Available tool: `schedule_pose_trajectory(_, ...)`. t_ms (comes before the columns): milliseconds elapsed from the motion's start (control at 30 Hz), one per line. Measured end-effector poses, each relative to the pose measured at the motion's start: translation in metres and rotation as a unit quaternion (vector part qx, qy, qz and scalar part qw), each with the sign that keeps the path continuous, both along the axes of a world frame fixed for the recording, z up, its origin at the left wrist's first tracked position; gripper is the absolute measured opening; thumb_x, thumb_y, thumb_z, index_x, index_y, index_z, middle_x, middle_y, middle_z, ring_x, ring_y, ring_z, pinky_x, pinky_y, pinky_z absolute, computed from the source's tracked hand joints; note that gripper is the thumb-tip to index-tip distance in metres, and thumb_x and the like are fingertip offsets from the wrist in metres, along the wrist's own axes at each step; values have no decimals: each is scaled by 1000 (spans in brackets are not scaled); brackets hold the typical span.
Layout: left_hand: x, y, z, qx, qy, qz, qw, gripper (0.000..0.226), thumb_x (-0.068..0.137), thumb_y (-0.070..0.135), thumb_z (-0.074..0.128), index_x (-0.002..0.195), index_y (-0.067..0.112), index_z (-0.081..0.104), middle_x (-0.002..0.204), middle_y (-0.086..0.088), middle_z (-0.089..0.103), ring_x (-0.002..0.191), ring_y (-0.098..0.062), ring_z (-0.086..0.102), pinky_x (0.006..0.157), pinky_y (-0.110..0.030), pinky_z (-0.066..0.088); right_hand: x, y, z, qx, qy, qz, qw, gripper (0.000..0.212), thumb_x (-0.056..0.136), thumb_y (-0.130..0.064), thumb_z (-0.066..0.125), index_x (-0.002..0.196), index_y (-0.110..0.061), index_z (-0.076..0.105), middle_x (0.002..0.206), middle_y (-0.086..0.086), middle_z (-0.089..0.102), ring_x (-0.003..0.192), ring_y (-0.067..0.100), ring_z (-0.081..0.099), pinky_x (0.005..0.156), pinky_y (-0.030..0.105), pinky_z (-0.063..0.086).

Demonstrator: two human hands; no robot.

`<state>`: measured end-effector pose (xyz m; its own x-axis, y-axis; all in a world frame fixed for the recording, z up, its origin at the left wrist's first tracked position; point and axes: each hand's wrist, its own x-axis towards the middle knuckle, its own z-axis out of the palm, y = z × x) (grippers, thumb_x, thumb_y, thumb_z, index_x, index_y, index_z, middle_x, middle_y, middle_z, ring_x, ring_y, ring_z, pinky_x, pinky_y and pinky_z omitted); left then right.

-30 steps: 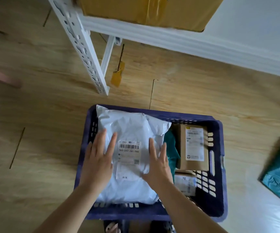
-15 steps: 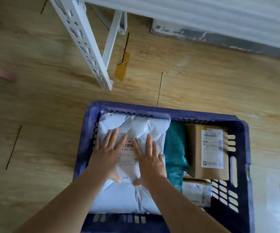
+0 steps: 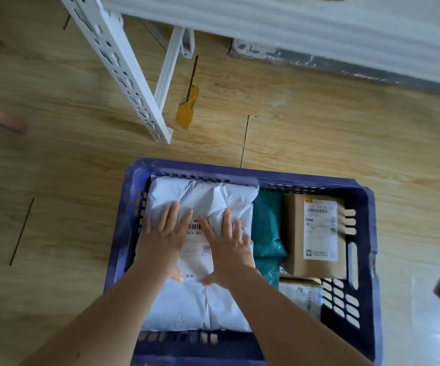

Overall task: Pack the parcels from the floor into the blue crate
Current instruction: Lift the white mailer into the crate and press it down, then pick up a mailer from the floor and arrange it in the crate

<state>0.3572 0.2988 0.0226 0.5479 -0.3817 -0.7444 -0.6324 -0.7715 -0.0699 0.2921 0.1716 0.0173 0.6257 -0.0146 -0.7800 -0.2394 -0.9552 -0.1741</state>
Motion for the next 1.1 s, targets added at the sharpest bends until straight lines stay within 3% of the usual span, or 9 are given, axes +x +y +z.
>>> schedule_pose_trajectory(167,-5,-10,68,2,8,16,1000,131,70,53,74,138,25,-35,150,-10,-36,142,-28,-26,116,-50,0,-19,-25,67,25,-37,-65,997,104,85,-46,62,144,-37,-23,155,13,-25,144,35,-15,118,48,4)
schedule_pose_trajectory(433,-9,-46,214,-76,4,-45,996,95,87,48,58,151,23,-7,155,-8,-26,144,-25,-21,118,-48,3,-46,-65,215,31,-88,-162,982,73,94,-38,51,150,-33,5,159,3,2,147,24,4,115,41,23)
schedule_pose_trajectory(633,-14,-91,342,-178,-33,-94,979,75,93,46,49,152,22,9,159,-7,-11,147,-24,-5,117,-43,11,-72,-105,346,16,-153,-223,963,65,93,-32,52,148,-29,19,152,2,26,138,24,26,106,39,35)
schedule_pose_trajectory(767,-24,-113,422,-206,-38,-131,969,71,92,47,48,150,21,16,159,-6,4,146,-23,8,116,-39,16,-104,-132,430,-15,-193,-251,948,60,94,-31,50,147,-29,22,151,1,29,137,22,27,106,37,35)
schedule_pose_trajectory(1100,-98,-154,580,-310,-5,-225,924,66,91,40,54,148,24,24,155,2,20,143,-14,17,116,-31,16,-202,-142,584,-37,-288,-312,905,58,95,-37,49,147,-31,23,148,-3,35,135,20,33,108,34,31)
